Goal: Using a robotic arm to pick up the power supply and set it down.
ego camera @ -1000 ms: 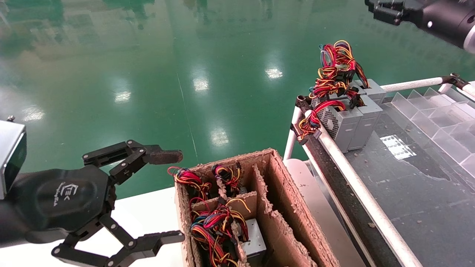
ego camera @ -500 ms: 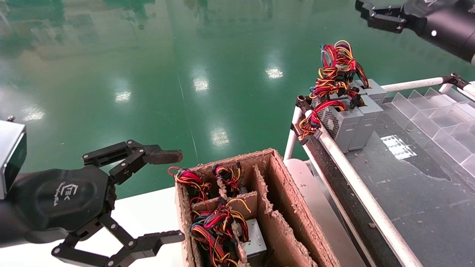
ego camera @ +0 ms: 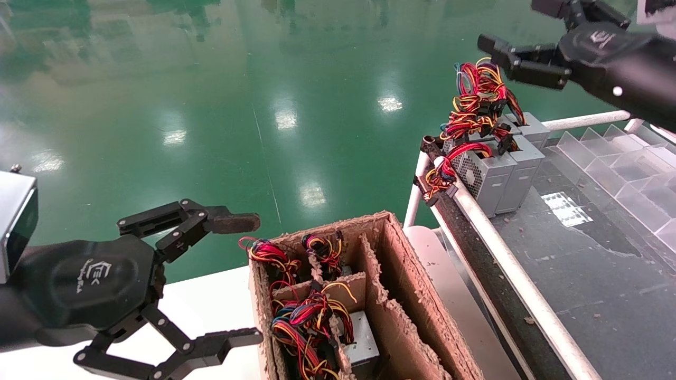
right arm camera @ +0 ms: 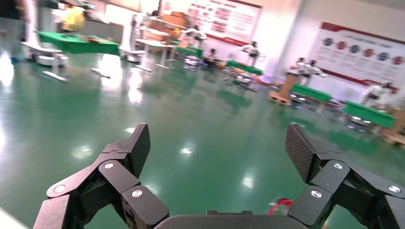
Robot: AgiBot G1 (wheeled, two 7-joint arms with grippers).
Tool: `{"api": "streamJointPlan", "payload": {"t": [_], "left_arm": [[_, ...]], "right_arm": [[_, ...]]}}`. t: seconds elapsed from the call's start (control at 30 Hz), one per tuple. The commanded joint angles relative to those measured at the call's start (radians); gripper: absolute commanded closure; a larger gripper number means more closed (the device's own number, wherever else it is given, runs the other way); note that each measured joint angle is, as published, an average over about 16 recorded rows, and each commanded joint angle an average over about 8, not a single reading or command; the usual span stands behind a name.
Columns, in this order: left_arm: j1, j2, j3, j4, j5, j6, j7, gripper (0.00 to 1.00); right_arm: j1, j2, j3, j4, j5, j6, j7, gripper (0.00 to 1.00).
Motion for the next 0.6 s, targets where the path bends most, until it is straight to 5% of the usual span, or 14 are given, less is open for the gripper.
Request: {"api": "streamJointPlan", "payload": {"t": [0.03,0.6], "left_arm": [[0.000,0.000,0.000,0.000,0.000,0.000,0.000,0.00],[0.000,0.000,0.000,0.000,0.000,0.000,0.000,0.00]], "right_arm": [[-0.028,0.015,0.003,0.042,0.012,-0.023,0.021,0.00],[-0.266,0.144,0.027,0.404,0.115,-0.220,0.205,0.00]]}}
